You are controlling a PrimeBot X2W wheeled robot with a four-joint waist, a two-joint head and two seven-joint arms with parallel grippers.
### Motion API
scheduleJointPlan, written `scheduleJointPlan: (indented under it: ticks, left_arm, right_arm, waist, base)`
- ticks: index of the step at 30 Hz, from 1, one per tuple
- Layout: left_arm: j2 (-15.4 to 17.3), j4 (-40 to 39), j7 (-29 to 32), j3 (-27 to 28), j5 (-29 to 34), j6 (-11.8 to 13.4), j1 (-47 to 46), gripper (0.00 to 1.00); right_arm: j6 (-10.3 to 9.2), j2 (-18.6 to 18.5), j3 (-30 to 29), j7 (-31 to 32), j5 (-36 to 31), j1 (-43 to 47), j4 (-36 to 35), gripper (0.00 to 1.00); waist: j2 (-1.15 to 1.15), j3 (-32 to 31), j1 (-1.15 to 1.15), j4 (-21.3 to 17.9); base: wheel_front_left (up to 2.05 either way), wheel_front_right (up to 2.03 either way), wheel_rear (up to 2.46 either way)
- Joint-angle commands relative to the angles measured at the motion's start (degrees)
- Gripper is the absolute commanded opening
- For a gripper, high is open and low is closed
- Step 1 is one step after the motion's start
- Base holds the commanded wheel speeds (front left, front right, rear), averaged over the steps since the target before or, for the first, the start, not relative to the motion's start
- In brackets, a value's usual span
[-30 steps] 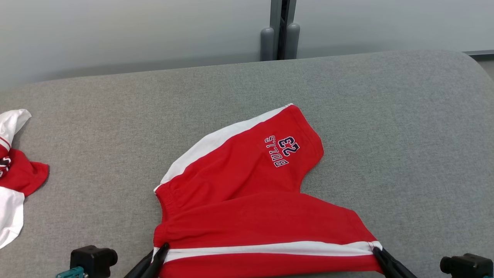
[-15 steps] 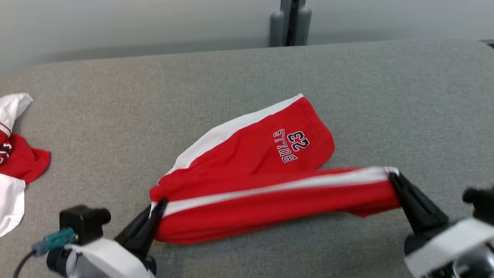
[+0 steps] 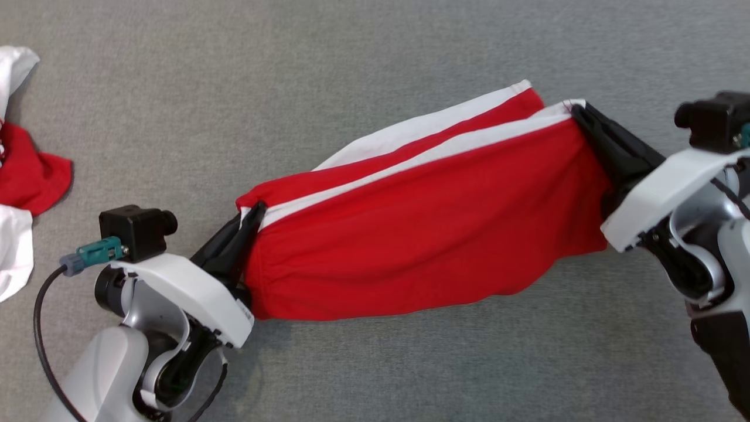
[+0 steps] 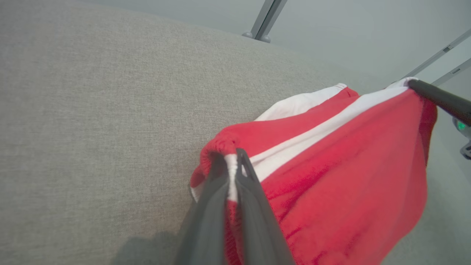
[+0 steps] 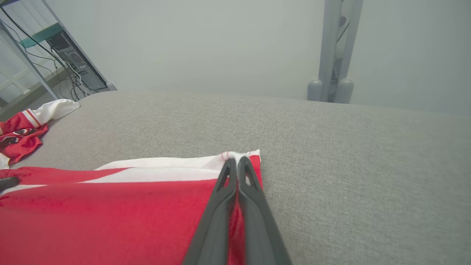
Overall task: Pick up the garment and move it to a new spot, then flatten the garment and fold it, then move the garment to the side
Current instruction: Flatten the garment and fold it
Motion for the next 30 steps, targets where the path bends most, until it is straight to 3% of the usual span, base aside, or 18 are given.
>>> scheduleJointPlan:
  ticks: [1, 14, 15, 16, 17, 18, 24, 30]
  left_arm:
    - [-0.5, 1.3, -0.8, 0.2, 0.0, -0.4, -1.7, 0.0]
    - [-4.1, 8.0, -5.0, -0.4, -0.2, -2.3, -5.7, 0.0]
    - [-4.2, 8.3, -5.5, -0.3, -0.2, -2.4, -5.9, 0.33]
    - [-4.4, 8.6, -6.0, -0.1, -0.4, -2.6, -5.9, 0.47]
    - [-4.5, 8.9, -6.7, 0.1, -0.3, -2.6, -5.8, 0.96]
    - [-4.6, 9.0, -7.6, 0.5, -0.1, -2.4, -5.5, 1.0]
    - [-5.5, 7.8, -15.3, 2.6, 2.7, 0.1, -3.0, 1.0]
    - [-4.9, 4.6, -23.3, 4.2, 8.3, 3.9, -1.4, 1.0]
  right_arm:
    - [0.0, -1.0, 1.7, -1.1, 1.1, -2.9, 2.8, 0.0]
    - [-0.01, -3.5, 14.9, -10.9, 7.6, -15.6, 19.1, 0.0]
    - [-0.01, -3.5, 15.9, -11.8, 8.0, -16.1, 19.9, 0.21]
    - [-0.01, -3.4, 16.4, -13.0, 8.5, -16.4, 20.6, 0.54]
    - [-0.01, -3.2, 17.0, -14.2, 9.0, -16.5, 21.2, 1.0]
    - [-0.01, -3.3, 17.6, -15.4, 9.1, -16.7, 22.0, 1.0]
    - [0.0, -2.4, 17.3, -24.4, 7.4, -14.7, 25.4, 1.0]
    - [0.0, 0.5, 9.0, -28.8, 1.2, -9.3, 26.0, 1.0]
  waist:
    - [0.0, 2.1, 0.0, 1.9]
    - [0.0, 3.4, 0.0, 3.6]
    - [0.0, 3.4, 0.0, 3.5]
    - [0.0, 3.3, 0.0, 3.4]
    - [0.0, 3.1, 0.0, 3.3]
    - [0.0, 2.9, 0.0, 3.1]
    - [0.0, 1.0, 0.0, 2.2]
    - [0.0, -1.5, 0.0, 1.2]
  base:
    - [0.0, 0.0, 0.0]
    - [0.0, 0.0, 0.0]
    - [0.0, 0.0, 0.0]
    - [0.0, 0.0, 0.0]
    - [0.0, 0.0, 0.0]
    - [0.0, 0.0, 0.0]
    - [0.0, 0.0, 0.0]
    - [0.0, 0.0, 0.0]
